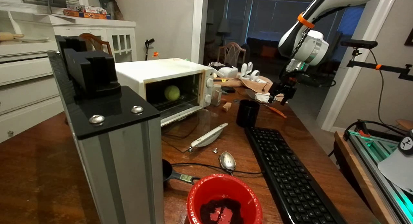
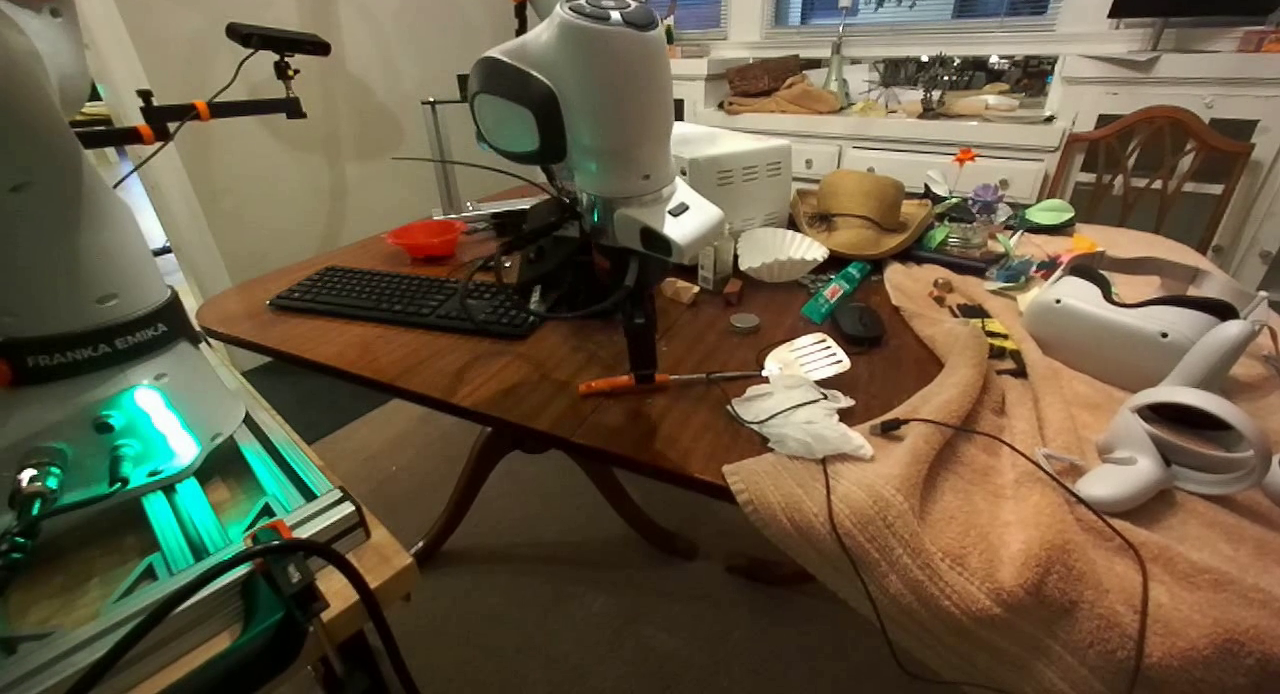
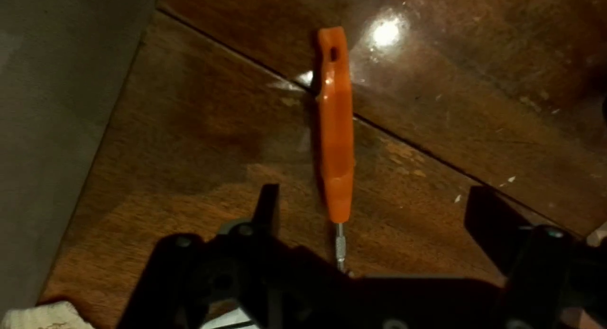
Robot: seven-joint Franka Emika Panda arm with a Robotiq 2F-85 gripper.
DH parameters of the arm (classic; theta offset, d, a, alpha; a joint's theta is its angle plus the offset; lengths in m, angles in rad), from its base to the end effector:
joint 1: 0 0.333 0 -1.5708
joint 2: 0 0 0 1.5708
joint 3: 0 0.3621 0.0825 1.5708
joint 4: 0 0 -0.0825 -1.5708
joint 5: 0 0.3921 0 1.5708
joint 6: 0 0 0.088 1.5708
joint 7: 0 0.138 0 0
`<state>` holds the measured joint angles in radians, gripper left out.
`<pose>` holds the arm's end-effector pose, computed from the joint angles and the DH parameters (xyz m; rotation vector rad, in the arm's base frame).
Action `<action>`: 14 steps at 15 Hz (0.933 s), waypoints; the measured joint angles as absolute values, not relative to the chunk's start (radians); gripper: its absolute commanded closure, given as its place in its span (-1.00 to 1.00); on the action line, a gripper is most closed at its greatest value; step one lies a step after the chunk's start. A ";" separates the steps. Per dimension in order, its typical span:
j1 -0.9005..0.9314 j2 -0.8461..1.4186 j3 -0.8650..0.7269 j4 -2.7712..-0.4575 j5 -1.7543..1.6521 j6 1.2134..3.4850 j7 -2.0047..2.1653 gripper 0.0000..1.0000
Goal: Use the spatula to push the green ball further into the microwave
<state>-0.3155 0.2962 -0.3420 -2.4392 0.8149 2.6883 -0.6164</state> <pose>0.3785 -0.3182 0.1934 -2.7245 1.1006 -0.2225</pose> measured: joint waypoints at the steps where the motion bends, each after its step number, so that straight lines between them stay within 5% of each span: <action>1: -0.319 0.311 -0.342 -2.433 0.815 2.690 -0.621 -1.00; 11: -0.338 0.346 -0.334 -2.438 0.815 2.688 -0.674 -1.00; 14: -0.338 0.347 -0.323 -2.443 0.815 2.688 -0.675 -0.48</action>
